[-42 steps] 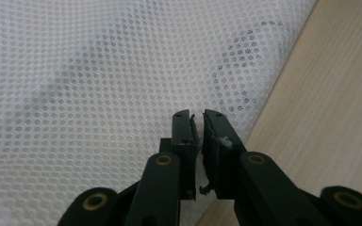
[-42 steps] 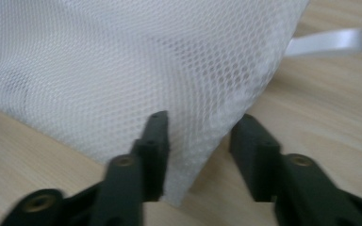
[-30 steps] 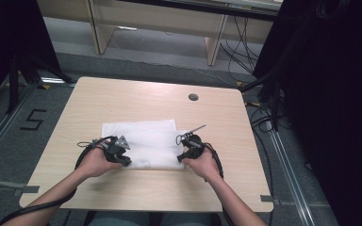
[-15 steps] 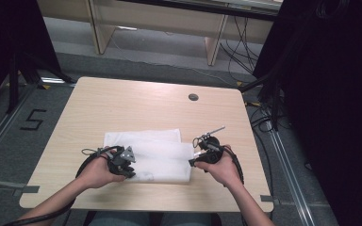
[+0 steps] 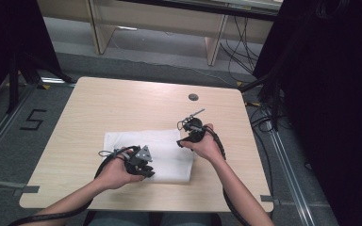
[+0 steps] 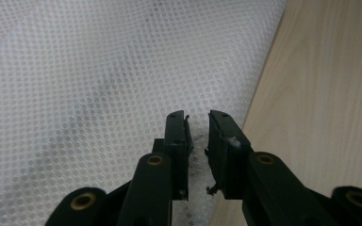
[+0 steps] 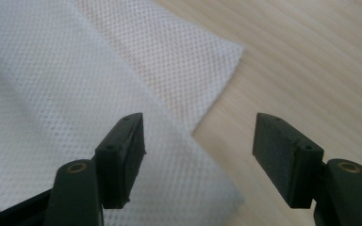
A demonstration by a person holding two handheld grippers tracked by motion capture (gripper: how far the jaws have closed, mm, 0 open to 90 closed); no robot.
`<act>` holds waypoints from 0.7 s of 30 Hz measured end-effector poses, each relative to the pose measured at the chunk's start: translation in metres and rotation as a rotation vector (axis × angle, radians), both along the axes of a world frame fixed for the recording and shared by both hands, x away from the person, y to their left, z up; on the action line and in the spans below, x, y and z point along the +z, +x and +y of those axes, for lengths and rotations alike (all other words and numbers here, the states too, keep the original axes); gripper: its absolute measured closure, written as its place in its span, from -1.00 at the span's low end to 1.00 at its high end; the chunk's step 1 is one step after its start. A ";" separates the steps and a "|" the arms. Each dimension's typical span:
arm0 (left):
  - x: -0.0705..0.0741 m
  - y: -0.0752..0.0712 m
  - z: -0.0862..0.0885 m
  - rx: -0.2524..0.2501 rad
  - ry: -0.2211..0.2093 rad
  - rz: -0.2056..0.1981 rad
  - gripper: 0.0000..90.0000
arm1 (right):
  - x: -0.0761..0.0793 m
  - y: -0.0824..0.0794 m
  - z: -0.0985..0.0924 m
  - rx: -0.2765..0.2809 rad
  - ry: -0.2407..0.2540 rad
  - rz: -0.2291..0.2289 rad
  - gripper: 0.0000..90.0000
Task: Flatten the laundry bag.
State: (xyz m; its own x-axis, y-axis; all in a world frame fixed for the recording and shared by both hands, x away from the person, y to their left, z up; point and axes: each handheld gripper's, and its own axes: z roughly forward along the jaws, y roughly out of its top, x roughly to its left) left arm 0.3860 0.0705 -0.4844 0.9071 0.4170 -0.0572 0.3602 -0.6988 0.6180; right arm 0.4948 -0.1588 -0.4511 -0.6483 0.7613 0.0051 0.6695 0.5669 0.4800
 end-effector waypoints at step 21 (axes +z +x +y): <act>-0.011 -0.001 -0.001 -0.006 0.054 -0.006 0.73 | -0.015 -0.011 0.030 0.225 -0.131 0.021 0.98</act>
